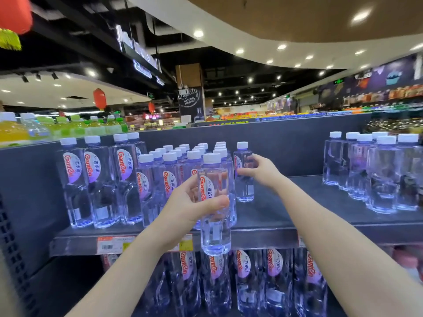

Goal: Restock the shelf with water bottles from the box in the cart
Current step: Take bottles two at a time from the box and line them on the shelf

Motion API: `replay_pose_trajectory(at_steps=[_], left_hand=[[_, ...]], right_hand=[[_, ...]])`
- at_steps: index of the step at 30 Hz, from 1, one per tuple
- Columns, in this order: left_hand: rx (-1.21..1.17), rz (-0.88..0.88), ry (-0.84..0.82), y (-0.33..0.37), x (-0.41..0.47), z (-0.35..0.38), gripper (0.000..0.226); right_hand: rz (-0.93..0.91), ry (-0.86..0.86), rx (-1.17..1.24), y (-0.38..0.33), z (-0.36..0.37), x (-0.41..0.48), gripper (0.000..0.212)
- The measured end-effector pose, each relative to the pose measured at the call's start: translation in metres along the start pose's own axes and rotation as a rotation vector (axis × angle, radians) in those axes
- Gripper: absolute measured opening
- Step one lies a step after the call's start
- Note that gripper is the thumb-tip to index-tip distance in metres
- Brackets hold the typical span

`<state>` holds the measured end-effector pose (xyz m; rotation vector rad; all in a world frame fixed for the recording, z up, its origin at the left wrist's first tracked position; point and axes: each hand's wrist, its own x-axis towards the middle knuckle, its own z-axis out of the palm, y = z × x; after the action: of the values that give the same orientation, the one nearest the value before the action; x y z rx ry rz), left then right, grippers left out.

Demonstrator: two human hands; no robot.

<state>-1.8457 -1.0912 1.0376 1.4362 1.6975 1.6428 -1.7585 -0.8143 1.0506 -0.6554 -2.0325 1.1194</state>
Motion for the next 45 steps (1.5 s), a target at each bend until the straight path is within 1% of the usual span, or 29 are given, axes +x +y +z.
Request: replay_pose_trajectory(at_steps=[2,5,6,7,8,9,11,12,15,16,18,19,20,21,22,24,26,28,29,31,33,34,35,37,38,40,41,43,45], left_hand=[[0.014,-0.008,-0.016,0.000,-0.001,-0.001,0.097],[0.062,0.003,-0.021,0.005,-0.006,-0.002,0.068],[0.070,0.006,-0.020,0.003,-0.007,-0.003,0.061],[0.064,0.001,-0.016,0.003,-0.009,-0.004,0.054],[0.056,-0.001,-0.023,0.002,-0.010,-0.004,0.052],[0.052,0.004,-0.018,0.002,-0.011,-0.005,0.057],[0.079,0.001,-0.027,0.001,-0.011,-0.005,0.081],[0.086,0.005,-0.025,0.000,-0.010,-0.004,0.083],[0.058,-0.002,-0.042,0.003,-0.012,0.003,0.071],[0.056,0.000,-0.051,0.002,-0.012,0.004,0.066],[0.060,0.010,-0.062,0.002,-0.013,0.008,0.055],[0.057,0.016,-0.059,0.005,-0.014,0.011,0.051],[0.055,0.020,-0.055,0.005,-0.013,0.013,0.048],[0.040,0.020,-0.049,0.006,-0.012,0.016,0.043],[0.027,0.023,-0.052,0.006,-0.011,0.019,0.040],[0.000,0.041,-0.054,0.009,-0.007,0.028,0.037],[-0.020,0.064,-0.059,0.012,-0.002,0.038,0.038],[-0.050,0.073,-0.064,0.015,0.003,0.049,0.041],[-0.055,0.082,-0.063,0.016,0.006,0.055,0.043],[-0.058,0.102,-0.061,0.018,0.010,0.066,0.043],[-0.060,0.121,-0.057,0.018,0.013,0.075,0.040],[-0.057,0.128,-0.053,0.019,0.015,0.079,0.040],[-0.051,0.135,-0.049,0.021,0.015,0.083,0.040],[-0.025,0.161,-0.040,0.021,0.018,0.091,0.044],[-0.021,0.176,-0.029,0.022,0.018,0.094,0.047],[-0.002,0.196,0.001,0.026,0.017,0.099,0.052],[0.009,0.203,0.010,0.028,0.017,0.100,0.052],[0.026,0.212,0.009,0.031,0.017,0.099,0.043],[0.096,0.217,0.000,0.036,0.014,0.096,0.042]], right_hand=[[0.016,0.009,0.008,0.000,0.003,0.008,0.028],[0.038,-0.005,0.007,0.001,0.008,0.017,0.037],[0.037,-0.013,-0.003,0.002,0.009,0.020,0.044],[0.036,-0.015,-0.013,0.006,0.009,0.025,0.055],[0.039,-0.012,-0.017,0.010,0.009,0.029,0.067],[0.036,-0.013,-0.016,0.016,0.008,0.034,0.076],[0.032,-0.021,-0.003,0.024,0.006,0.042,0.082],[0.032,-0.013,0.010,0.022,0.007,0.041,0.083],[0.028,-0.012,0.035,0.026,0.010,0.044,0.083],[0.035,-0.015,0.024,0.021,0.011,0.040,0.087],[0.074,-0.009,-0.031,0.012,0.011,0.031,0.104],[0.100,0.016,-0.054,0.006,0.010,0.025,0.111],[0.131,0.053,-0.065,0.001,0.008,0.019,0.113],[0.147,0.092,-0.063,-0.002,0.004,0.015,0.109],[0.149,0.124,-0.056,-0.007,-0.001,0.006,0.100],[0.104,0.144,-0.050,-0.020,-0.014,-0.019,0.069],[0.046,0.050,0.065,-0.039,-0.028,-0.057,0.041],[-0.021,-0.158,0.256,-0.055,-0.038,-0.095,0.026],[-0.055,-0.250,0.344,-0.061,-0.042,-0.112,0.026],[-0.105,-0.315,0.387,-0.063,-0.051,-0.136,0.040],[-0.112,-0.299,0.303,-0.061,-0.060,-0.151,0.055],[-0.107,-0.290,0.230,-0.061,-0.062,-0.157,0.059],[-0.102,-0.286,0.160,-0.061,-0.063,-0.163,0.057],[-0.109,-0.244,0.104,-0.063,-0.057,-0.172,0.039],[-0.130,-0.186,0.109,-0.063,-0.053,-0.174,0.033],[-0.157,-0.049,0.116,-0.061,-0.046,-0.174,0.026],[-0.154,-0.017,0.132,-0.061,-0.045,-0.172,0.024],[-0.126,-0.032,0.196,-0.063,-0.048,-0.167,0.020],[-0.098,-0.074,0.256,-0.068,-0.053,-0.162,0.014]])
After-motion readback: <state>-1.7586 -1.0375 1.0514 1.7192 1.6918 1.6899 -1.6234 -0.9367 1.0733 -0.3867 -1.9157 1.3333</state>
